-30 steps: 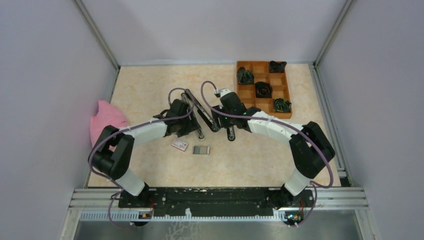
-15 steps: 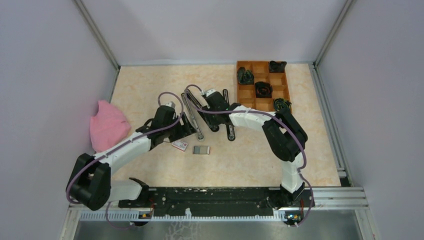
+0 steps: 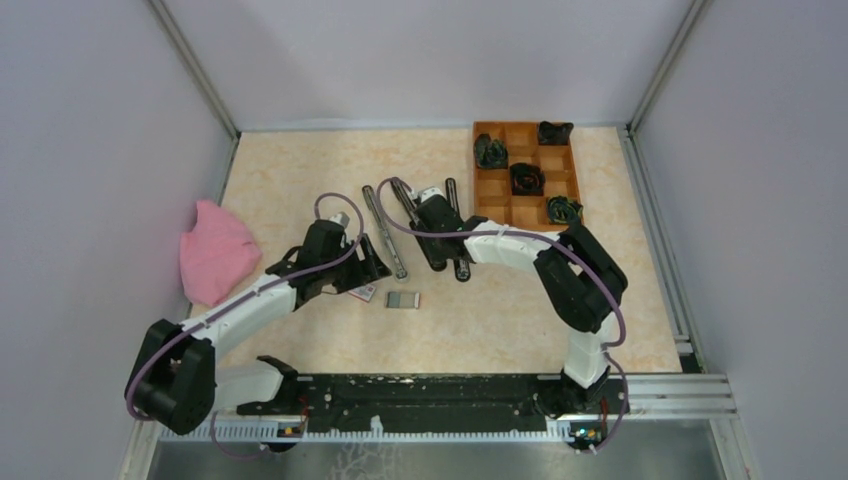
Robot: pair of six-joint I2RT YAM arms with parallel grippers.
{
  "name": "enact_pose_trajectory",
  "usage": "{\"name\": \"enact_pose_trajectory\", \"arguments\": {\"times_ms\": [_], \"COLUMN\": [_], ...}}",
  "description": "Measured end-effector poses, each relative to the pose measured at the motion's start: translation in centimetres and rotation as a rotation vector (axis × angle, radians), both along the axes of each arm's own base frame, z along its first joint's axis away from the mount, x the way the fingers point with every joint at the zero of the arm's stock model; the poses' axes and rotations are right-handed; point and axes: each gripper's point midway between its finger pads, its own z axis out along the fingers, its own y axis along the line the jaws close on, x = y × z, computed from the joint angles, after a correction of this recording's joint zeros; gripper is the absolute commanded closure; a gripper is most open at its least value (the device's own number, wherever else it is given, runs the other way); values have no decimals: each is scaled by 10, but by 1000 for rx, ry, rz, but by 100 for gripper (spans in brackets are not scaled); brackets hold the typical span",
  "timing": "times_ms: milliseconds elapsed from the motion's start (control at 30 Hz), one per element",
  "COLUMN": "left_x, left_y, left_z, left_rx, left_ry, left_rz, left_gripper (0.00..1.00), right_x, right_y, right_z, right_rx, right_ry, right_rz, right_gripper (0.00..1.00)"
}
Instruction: Load the staples into the stapler
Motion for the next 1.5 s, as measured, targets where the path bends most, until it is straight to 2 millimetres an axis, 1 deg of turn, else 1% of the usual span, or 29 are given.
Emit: {"name": "enact_pose_trajectory", "arguments": {"times_ms": [67,167,233,333,400,500,567,700,833,1000,1133,1233,1367,1500], "left_x": [-3,-9,-13,-16,-18,-22,-25,-27,-26,-32,-37,-44,-54,-57], "left_y": [-1,-5,-9,-16,-19,-22,-24,-27,-34,-42,-54,-60,-56,-46], "left_z": [-2,-3,-4,-7,-12,-21,-28,-36,-38,-40,-35,-35,-41,-42], "left_rx": [-7,-26,-43,-69,-77,-75,-69,-63,-72,-91,-123,-144,-145,-135], "left_ry": [10,29,41,62,83,116,142,168,174,191,186,193,215,203], "left_rz": [-12,-37,-58,-92,-112,-134,-149,-169,-191,-226,-253,-265,-243,-190], "left_gripper": [22,25,26,28,28,29,30,32,34,37,38,38,38,39], "right_x": [-5,-12,-17,-24,-30,-37,-43,-48,-55,-64,-70,-77,-86,-95], "right_y": [-6,-13,-15,-17,-16,-15,-15,-13,-15,-15,-9,-2,6,13], "right_z": [0,0,0,3,9,23,37,56,56,52,54,58,60,59], "right_rx": [-4,-8,-12,-10,3,44,86,160,186,205,233,259,285,296], "right_ry": [6,17,27,29,24,5,-16,-50,-45,-17,-3,7,27,51], "right_rz": [-15,-40,-53,-63,-63,-61,-56,-51,-47,-35,-15,7,33,44], "right_gripper": [77,62,57,51,49,49,48,48,48,49,51,53,55,56]}}
